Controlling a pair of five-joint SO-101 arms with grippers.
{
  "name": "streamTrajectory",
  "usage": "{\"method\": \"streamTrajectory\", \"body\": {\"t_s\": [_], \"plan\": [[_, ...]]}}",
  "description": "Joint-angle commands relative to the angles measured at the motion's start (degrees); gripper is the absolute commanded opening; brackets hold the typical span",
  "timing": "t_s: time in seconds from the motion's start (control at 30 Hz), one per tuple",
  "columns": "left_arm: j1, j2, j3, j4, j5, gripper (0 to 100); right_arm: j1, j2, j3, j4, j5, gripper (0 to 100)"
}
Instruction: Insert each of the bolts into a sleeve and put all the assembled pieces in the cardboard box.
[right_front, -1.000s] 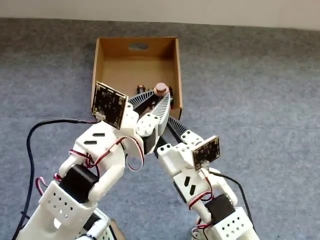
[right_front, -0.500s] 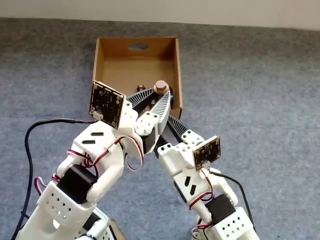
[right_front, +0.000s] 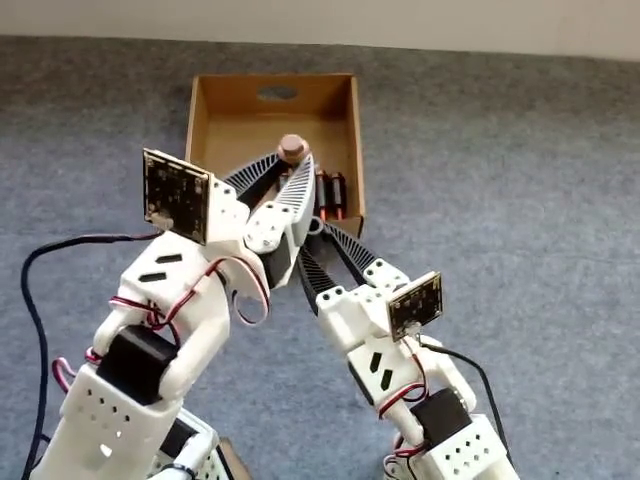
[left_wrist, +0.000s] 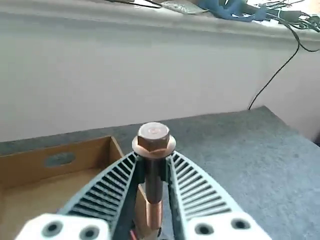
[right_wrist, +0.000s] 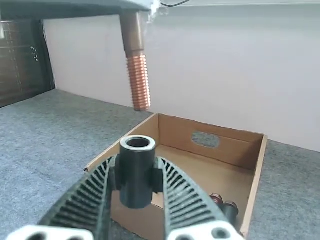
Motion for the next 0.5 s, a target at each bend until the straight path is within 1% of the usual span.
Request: {"method": "streamTrajectory", "body": {"t_s": [0.0,0.1,0.23,0.4,0.47], "plan": [[1.71,-1.19,-1.98,0.09,-0.44,1,0.04,-0.66,-0.66,-1.36,-0.26,0.5],[3.21,-1.19,-2.42,1.76,-0.35,1,0.04,-0.66,-0.66,-1.36,-0.26,0.5],[2.95,-3.74,-1.54,4.66,-0.35,1,0.04,-0.66,-0.66,-1.36,-0.26,0.5],[2.95,-8.40,2.59,4.84,-0.62,1,0.04,-0.66,-0.66,-1.45,-0.26,0.5],[2.86,-8.92,4.44,3.69,-0.62,1,0.04,-0.66,-0.66,-1.45,-0.26,0.5]]}}
